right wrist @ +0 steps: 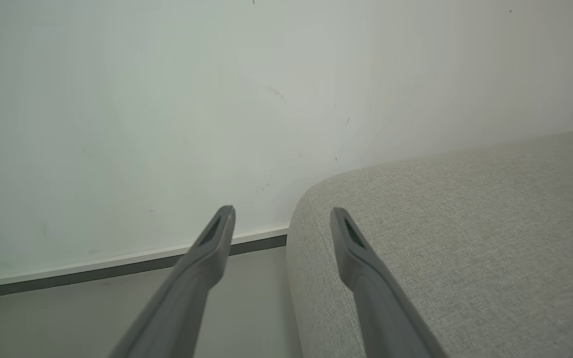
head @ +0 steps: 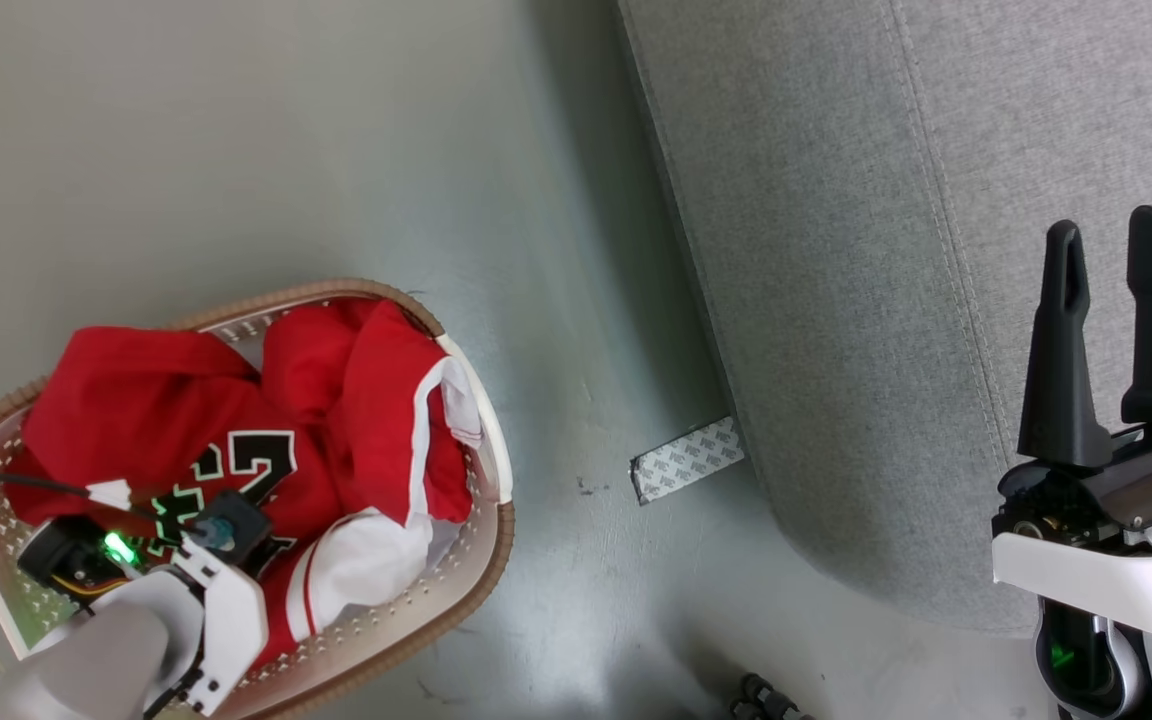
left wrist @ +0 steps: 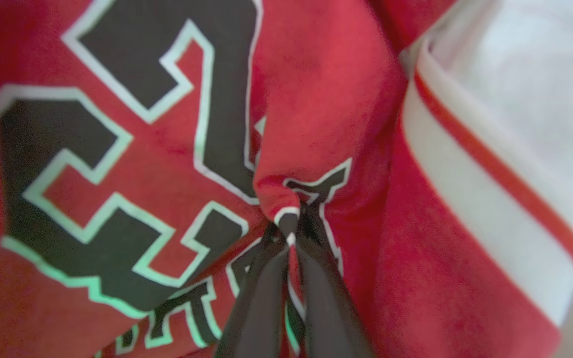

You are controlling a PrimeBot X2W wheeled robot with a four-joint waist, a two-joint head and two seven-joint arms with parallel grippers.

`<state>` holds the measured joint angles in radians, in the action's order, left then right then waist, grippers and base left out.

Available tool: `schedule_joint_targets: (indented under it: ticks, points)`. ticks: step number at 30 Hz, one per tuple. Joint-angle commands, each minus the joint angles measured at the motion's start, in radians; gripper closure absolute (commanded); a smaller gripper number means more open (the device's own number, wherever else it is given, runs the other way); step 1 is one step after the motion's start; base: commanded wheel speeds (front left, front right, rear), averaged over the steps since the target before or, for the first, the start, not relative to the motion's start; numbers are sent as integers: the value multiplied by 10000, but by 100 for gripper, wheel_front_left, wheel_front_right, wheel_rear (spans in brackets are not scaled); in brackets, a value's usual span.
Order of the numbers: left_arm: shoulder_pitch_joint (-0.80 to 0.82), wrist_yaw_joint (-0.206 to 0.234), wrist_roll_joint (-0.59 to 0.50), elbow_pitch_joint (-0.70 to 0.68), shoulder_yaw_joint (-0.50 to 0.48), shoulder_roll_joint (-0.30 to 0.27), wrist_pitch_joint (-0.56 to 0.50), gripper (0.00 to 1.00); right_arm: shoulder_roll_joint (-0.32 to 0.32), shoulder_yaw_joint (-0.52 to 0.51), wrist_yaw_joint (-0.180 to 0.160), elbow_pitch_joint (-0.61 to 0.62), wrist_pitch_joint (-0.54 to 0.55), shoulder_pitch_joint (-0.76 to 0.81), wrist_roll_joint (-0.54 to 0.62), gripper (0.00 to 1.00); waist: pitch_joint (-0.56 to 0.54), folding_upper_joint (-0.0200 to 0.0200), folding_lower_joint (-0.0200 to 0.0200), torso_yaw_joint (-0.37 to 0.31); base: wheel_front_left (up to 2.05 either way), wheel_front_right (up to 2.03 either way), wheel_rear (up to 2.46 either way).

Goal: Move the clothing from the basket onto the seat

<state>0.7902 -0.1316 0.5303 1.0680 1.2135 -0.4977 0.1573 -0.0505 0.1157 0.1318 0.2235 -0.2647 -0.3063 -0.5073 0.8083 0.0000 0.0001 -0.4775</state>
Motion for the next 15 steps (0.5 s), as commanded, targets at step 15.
schedule_joint_targets:
  ticks: [15]
  points:
    - [-546, 16, 1119, 190, -28, 1212, 1010, 100, -2, 81, -21, -743, 4, -29, 331, 0, -2209, 0, -1, 784, 0, 0, 0]
